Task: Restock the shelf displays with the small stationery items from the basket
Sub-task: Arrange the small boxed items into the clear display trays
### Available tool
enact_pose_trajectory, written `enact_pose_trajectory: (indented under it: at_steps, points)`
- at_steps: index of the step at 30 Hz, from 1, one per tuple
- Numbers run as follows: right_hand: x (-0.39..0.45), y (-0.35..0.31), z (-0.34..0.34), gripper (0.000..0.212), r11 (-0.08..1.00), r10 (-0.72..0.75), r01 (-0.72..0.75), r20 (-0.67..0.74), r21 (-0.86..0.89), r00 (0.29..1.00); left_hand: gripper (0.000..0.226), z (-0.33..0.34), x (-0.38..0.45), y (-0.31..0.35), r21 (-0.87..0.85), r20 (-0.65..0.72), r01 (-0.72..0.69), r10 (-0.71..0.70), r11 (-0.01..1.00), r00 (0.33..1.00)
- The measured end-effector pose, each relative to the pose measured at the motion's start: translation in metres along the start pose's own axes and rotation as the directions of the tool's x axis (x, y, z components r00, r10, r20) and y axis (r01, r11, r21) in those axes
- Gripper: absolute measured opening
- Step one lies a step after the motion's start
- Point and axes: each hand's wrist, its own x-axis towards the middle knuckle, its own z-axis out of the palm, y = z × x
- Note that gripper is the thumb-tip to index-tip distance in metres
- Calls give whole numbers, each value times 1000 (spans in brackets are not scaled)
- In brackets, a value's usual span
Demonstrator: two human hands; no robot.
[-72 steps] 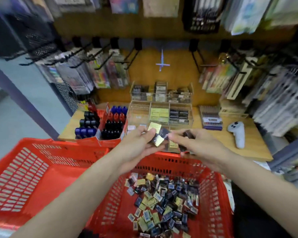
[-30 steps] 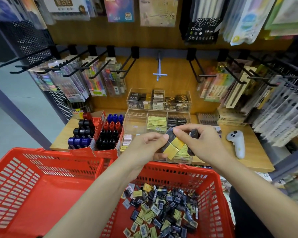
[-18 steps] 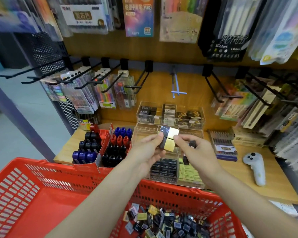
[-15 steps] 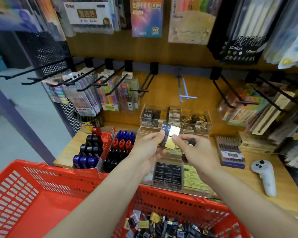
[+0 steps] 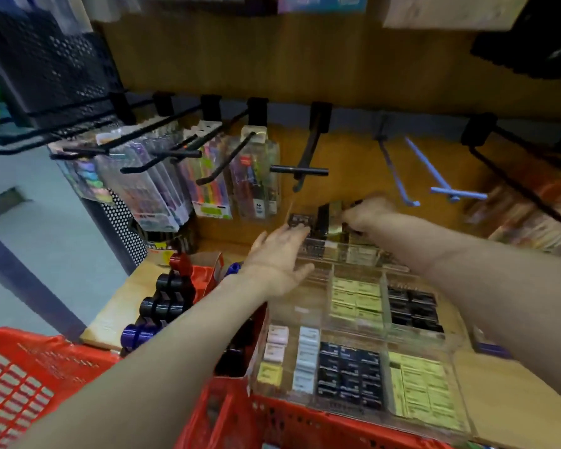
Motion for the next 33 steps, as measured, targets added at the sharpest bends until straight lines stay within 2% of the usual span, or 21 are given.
enact_pose_trajectory:
  at_steps: [2, 4, 6, 8, 11, 14, 16, 19, 21, 23, 25, 27, 29, 30, 31, 33]
  points:
    - [10, 1, 7, 27, 983, 34, -44, -59, -176, 998, 69, 3, 3, -7, 53, 8, -29, 28, 998, 1000]
    - [16, -1, 13, 28, 944, 16, -51, -110, -327, 994, 68, 4, 2, -11, 79, -17, -53, 55, 995, 998]
    - [17, -1, 17, 27, 919, -50, -27, -185, -393, 982, 66, 3, 3, -12, 91, -41, -62, 66, 994, 997]
    - [14, 1, 20, 36, 886, -145, 10, -256, -464, 956, 63, 0, 5, -9, 58, -59, -45, 49, 997, 997]
    - [12, 13, 19, 30, 874, -257, 101, -275, -476, 926, 53, -8, 11, 3, 11, -109, -23, 24, 1000, 994]
    - [6, 35, 10, 15, 940, -263, 168, -315, -297, 912, 41, -13, 20, 14, -30, -146, -61, 56, 998, 988]
    - [-4, 54, 7, 21, 948, -290, 223, -333, -226, 897, 38, -16, 28, 21, -52, -135, -60, 53, 997, 989]
    - [-20, 76, -2, 23, 948, -303, 254, -290, -193, 908, 34, -16, 46, 32, 10, -61, -38, 39, 999, 997]
    - [-23, 83, -15, 27, 969, -243, 219, -264, -116, 934, 32, -14, 58, 38, 58, -1, -4, 4, 998, 1000]
    - [-23, 86, -28, 34, 986, -119, 147, -285, 79, 951, 31, -10, 70, 42, 110, 49, 49, -55, 993, 997]
    - [-25, 85, -39, 33, 908, 58, 46, -234, 417, 971, 29, -7, 79, 44, 138, 70, 84, -94, 987, 993]
    - [-29, 85, -48, 24, 703, 185, -69, -88, 708, 979, 28, -7, 83, 45, 138, 100, 94, -109, 986, 989]
    - [-35, 88, -56, 14, 537, 228, -143, 20, 832, 973, 29, -9, 79, 42, 100, 137, 96, -109, 990, 985]
    - [-38, 90, -59, 16, 485, 220, -165, 63, 859, 973, 30, -9, 75, 40, 46, 124, 103, -108, 994, 986]
    - [-42, 93, -61, 19, 452, 207, -182, 95, 873, 974, 30, -9, 70, 39, -32, 75, 103, -100, 994, 992]
    - [-52, 96, -62, 26, 448, 170, -187, 121, 875, 978, 25, -7, 57, 49, -248, -116, 80, -112, 965, 987]
